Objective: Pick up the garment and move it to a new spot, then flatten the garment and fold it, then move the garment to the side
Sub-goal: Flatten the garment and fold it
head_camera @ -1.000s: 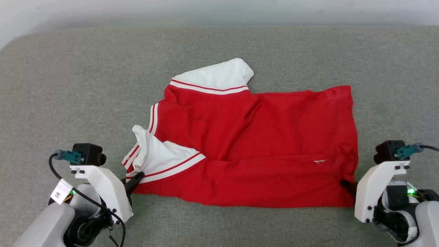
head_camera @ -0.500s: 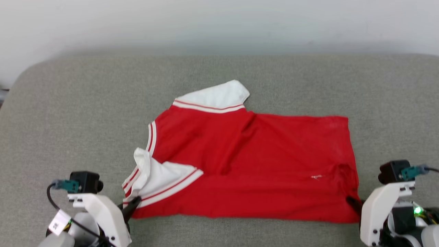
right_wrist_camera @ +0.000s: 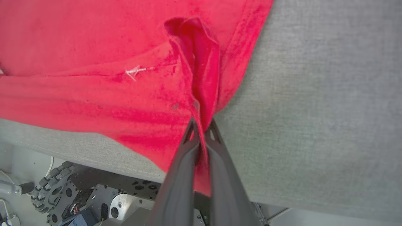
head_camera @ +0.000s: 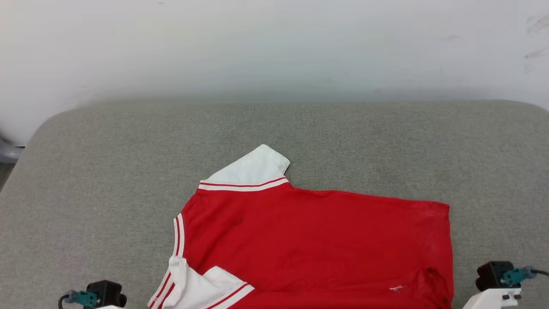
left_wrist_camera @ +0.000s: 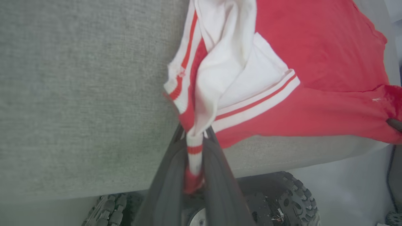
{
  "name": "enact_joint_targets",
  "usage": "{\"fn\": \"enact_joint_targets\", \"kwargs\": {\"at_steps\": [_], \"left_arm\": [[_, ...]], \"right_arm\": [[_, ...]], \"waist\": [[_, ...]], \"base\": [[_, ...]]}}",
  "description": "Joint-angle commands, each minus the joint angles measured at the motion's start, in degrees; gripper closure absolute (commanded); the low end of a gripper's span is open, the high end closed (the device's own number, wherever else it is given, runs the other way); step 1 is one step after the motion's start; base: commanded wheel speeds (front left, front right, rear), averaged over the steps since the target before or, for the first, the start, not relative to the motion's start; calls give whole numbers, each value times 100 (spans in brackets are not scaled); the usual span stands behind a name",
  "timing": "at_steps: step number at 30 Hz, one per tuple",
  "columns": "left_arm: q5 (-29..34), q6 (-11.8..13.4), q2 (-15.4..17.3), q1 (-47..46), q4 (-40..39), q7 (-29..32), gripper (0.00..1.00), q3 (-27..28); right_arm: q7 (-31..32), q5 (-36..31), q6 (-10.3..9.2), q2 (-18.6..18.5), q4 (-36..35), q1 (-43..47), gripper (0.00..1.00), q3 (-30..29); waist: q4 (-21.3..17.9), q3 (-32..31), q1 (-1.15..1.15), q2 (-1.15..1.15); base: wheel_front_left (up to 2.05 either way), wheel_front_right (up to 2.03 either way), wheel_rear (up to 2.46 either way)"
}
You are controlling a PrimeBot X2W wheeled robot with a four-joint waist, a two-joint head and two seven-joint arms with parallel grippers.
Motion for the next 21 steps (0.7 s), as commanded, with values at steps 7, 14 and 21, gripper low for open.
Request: {"fn": "enact_joint_targets", "kwargs": {"at_steps": [7, 14, 21], "left_arm": [[73, -285, -402, -215, 640, -319, 0, -113], [596, -463, -458, -633, 908, -1054, 0, -63], [1261, -521, -539, -1189, 933, -1813, 0, -92]], "right_arm": [[-966, 80, -4, 168, 516, 141, 0, 129], [-2857, -89, -4, 263, 382, -35, 0, 173], [-3991, -711, -4, 422, 100, -214, 0, 121]], "waist": [[27, 50, 1, 0], [-20, 32, 1, 0], [-104, 61, 1, 0]], "base": [[0, 0, 0], [0, 0, 0], [0, 0, 0]]}}
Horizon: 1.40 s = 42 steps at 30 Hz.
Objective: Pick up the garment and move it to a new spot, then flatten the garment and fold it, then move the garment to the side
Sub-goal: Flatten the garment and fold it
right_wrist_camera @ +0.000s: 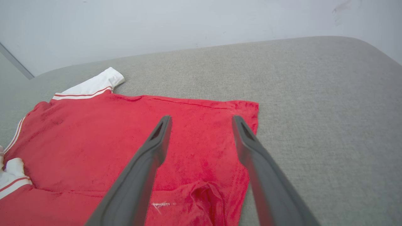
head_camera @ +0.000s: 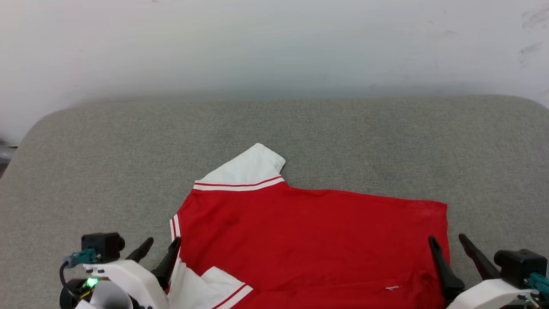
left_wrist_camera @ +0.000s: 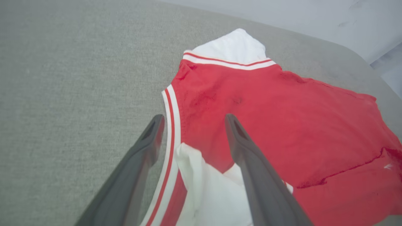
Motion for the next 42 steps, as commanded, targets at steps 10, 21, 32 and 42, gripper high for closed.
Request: {"fn": "enact_joint_targets", "kwargs": {"at_steps": [10, 21, 32, 42], "left_arm": [[599, -96, -251, -1314, 358, -621, 0, 23], [495, -921, 63, -3172, 1372, 679, 0, -240], [-190, -1137, 568, -4437, 1915, 3002, 0, -678], [-668, -1152, 579, -4190, 2358, 4667, 100, -1401]], "right_arm": [[-403, -658, -2, 247, -653, -517, 0, 154], [-483, -736, -3, 376, -744, -1125, 0, 354], [-731, -539, -3, 435, -443, -1456, 0, 522], [-868, -188, -3, 435, -111, -1554, 0, 490]], "waist": [[-413, 679, 0, 0], [-1151, 1626, 0, 0], [-1686, 2167, 0, 0], [-1915, 2377, 0, 0]], "base": [[0, 0, 0], [0, 0, 0], [0, 0, 0], [0, 0, 0]]}}
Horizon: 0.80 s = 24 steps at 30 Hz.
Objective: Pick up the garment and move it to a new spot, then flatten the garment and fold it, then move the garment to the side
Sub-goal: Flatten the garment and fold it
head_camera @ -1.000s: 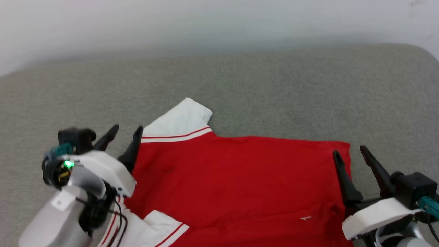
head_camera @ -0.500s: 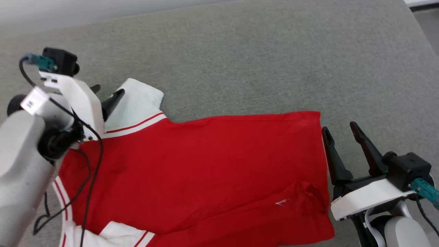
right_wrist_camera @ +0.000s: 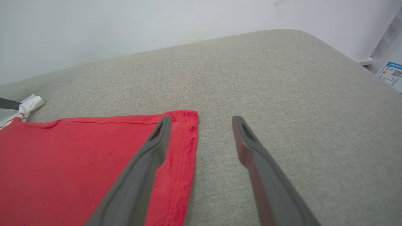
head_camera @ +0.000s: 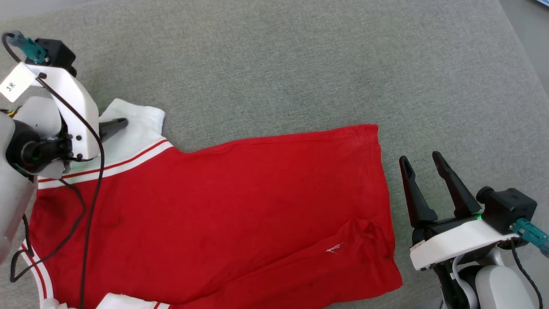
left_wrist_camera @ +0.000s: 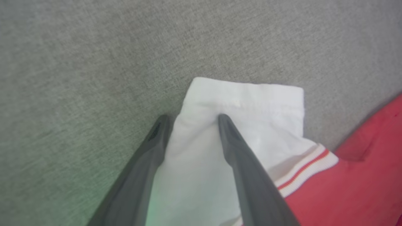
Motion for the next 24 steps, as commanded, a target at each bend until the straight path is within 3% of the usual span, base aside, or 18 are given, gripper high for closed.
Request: {"fn": "enact_joint_targets", "kwargs": {"at_steps": [1, 4, 5, 10, 19, 24], "left_arm": [[-88, -14, -240, 614, 262, 373, 100, -387], [-68, -12, -271, 648, 298, 203, 100, -380], [76, -4, -298, 545, 320, -148, 100, -337], [198, -3, -388, 258, 308, -734, 100, -194], [278, -7, -555, -56, -132, -1348, 100, -245], [239, -7, -597, -145, -367, -1513, 100, -333]], "right_arm": [[-4, 47, -4, 17, 35, -88, 0, -21], [138, 247, -4, 18, 135, -137, 0, -60], [507, 411, -4, 16, 323, -282, 0, -152], [1496, 726, -4, -319, 776, -745, 0, -197], [3527, 1151, -3, -1146, 1582, -1854, 0, 427], [4126, 1298, -3, -1360, 2174, -2309, 0, 850]], "waist": [[-20, 7, 0, 0], [-9, -10, 0, 0], [51, -83, 0, 0], [286, -273, 0, 0], [902, -435, 0, 0], [1129, -346, 0, 0]], "base": [[0, 0, 0], [0, 0, 0], [0, 0, 0], [0, 0, 0], [0, 0, 0], [0, 0, 0]]}}
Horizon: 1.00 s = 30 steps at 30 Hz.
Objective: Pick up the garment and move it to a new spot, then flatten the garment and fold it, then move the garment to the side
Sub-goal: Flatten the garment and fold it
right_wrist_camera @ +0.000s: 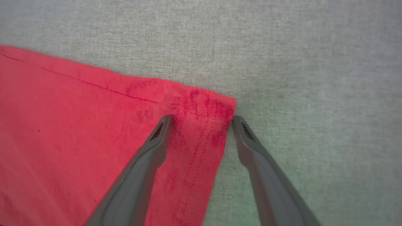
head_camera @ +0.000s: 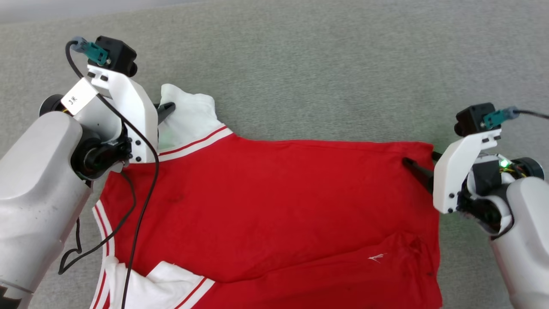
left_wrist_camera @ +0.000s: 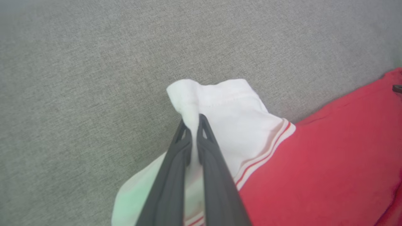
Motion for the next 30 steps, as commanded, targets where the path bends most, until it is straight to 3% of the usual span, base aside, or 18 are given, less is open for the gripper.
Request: {"fn": "enact_joint_targets", "kwargs": {"at_steps": [1, 4, 5, 6, 7, 16, 23, 30], "left_arm": [[-22, 5, 8, -78, -40, -61, 100, -24], [-44, 5, 15, -73, -125, -163, 100, -95], [-63, 5, 20, -70, -145, -200, 100, -113], [-89, 5, 20, -61, -161, -228, 100, -128], [-100, 5, 22, -55, -177, -265, 100, -146], [-161, 6, 128, 68, -263, -879, 100, -225], [-244, 65, 287, 635, -532, -1522, 100, -104], [-309, 422, 500, 1720, -1248, -2115, 100, -72]], "right_arm": [[201, 63, -2, -12, 268, -65, 0, 136], [757, 182, -1, 34, 780, 3, 0, 438], [920, 243, 0, 52, 913, 38, 60, 540], [1020, 318, 7, 75, 1006, 67, 90, 613], [1092, 370, 7, 76, 1080, 67, 100, 659], [411, 348, -5, -396, 388, -676, 100, 216], [266, 30, -5, -400, -410, 20, 100, -332], [108, -284, -5, -142, -1035, 1060, 100, -805]], "waist": [[97, 58, 0, 0], [161, 91, 0, 0], [176, 94, 0, 0], [188, 95, 0, 0], [200, 91, 0, 0], [341, -219, 0, 0], [536, -617, 0, 0], [761, -909, 0, 0]], "base": [[0, 0, 0], [0, 0, 0], [0, 0, 0], [0, 0, 0], [0, 0, 0], [0, 0, 0], [0, 0, 0], [0, 0, 0]]}}
